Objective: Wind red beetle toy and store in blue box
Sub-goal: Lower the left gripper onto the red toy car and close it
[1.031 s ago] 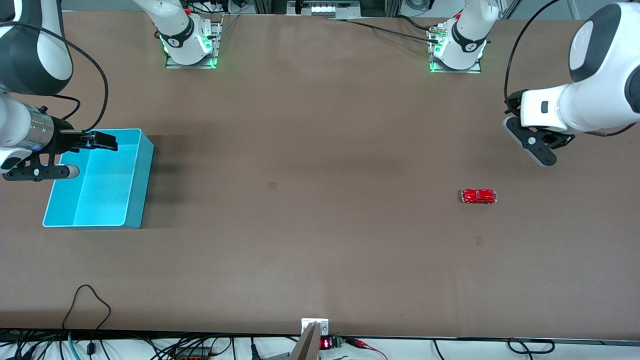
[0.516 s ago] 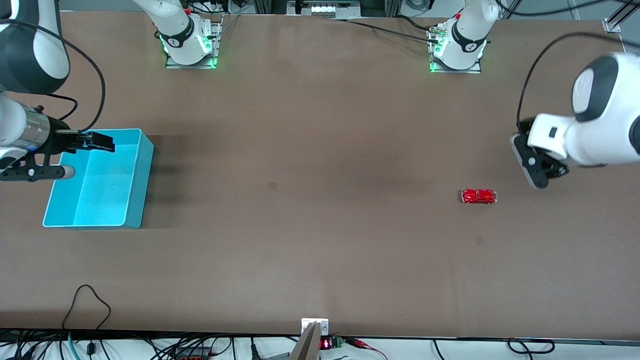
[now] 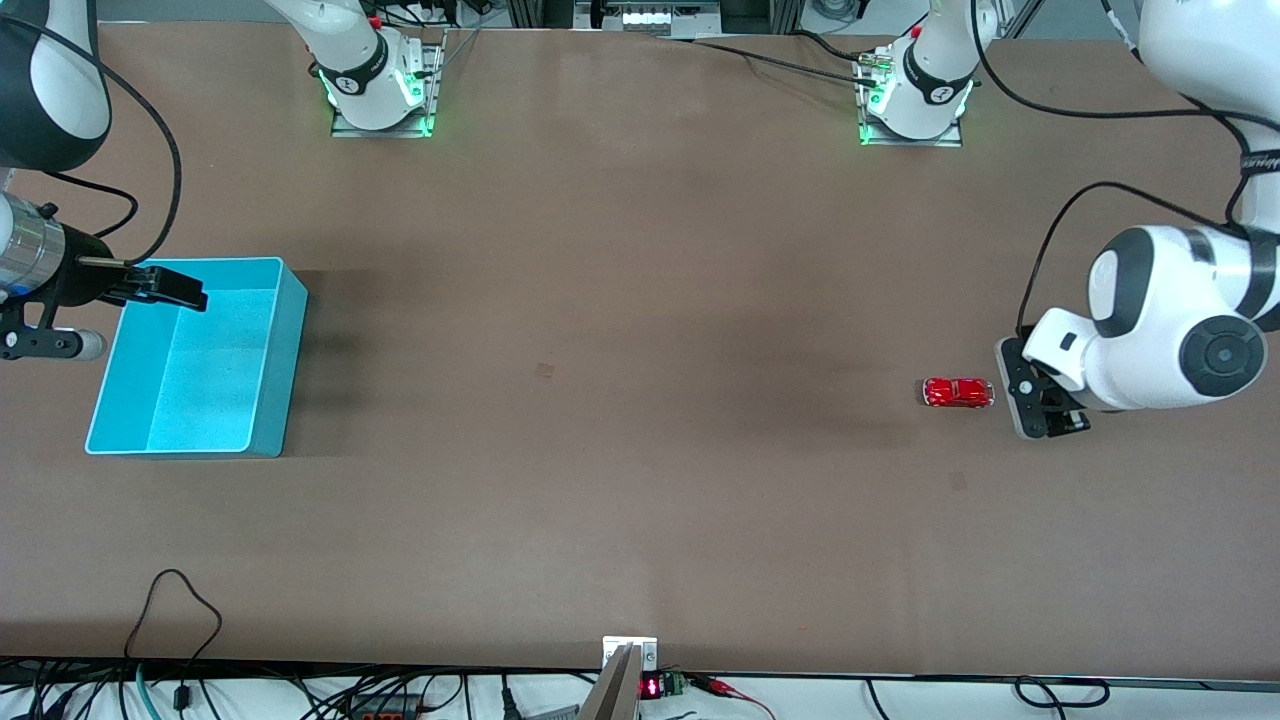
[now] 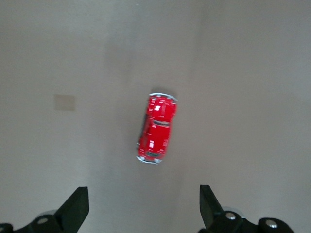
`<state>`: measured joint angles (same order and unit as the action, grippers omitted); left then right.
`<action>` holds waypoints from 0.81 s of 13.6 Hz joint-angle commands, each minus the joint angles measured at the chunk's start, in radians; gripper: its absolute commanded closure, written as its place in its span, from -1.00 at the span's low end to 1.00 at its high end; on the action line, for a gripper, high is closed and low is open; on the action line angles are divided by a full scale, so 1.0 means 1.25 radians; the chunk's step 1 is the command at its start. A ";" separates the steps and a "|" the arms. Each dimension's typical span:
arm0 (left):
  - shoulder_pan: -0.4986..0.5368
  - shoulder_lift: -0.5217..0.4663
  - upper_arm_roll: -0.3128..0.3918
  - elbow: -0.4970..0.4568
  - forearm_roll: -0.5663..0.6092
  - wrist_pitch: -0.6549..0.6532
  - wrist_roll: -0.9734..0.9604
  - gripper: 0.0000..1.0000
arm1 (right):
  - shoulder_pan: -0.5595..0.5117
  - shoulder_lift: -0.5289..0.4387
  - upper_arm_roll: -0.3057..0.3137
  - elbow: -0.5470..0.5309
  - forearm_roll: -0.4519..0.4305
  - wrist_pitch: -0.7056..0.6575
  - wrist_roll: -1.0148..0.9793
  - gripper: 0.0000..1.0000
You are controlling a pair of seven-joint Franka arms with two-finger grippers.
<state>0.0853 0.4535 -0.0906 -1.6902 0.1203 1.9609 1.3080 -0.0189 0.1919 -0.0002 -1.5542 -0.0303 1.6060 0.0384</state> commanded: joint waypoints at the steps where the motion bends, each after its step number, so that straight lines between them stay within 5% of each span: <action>1: 0.002 -0.018 0.000 -0.082 0.015 0.104 0.045 -1.00 | 0.000 0.000 0.004 0.006 -0.009 0.006 0.016 -1.00; 8: 0.018 -0.027 0.000 -0.267 0.015 0.374 0.135 -1.00 | 0.002 -0.009 0.006 0.022 -0.010 -0.002 0.013 -1.00; 11: 0.020 -0.024 -0.001 -0.298 0.015 0.403 0.135 -0.98 | 0.002 -0.010 0.008 0.025 -0.009 -0.005 0.011 -1.00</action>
<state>0.1019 0.4543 -0.0905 -2.0238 0.1230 2.4344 1.4349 -0.0184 0.1878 0.0020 -1.5298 -0.0319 1.6118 0.0402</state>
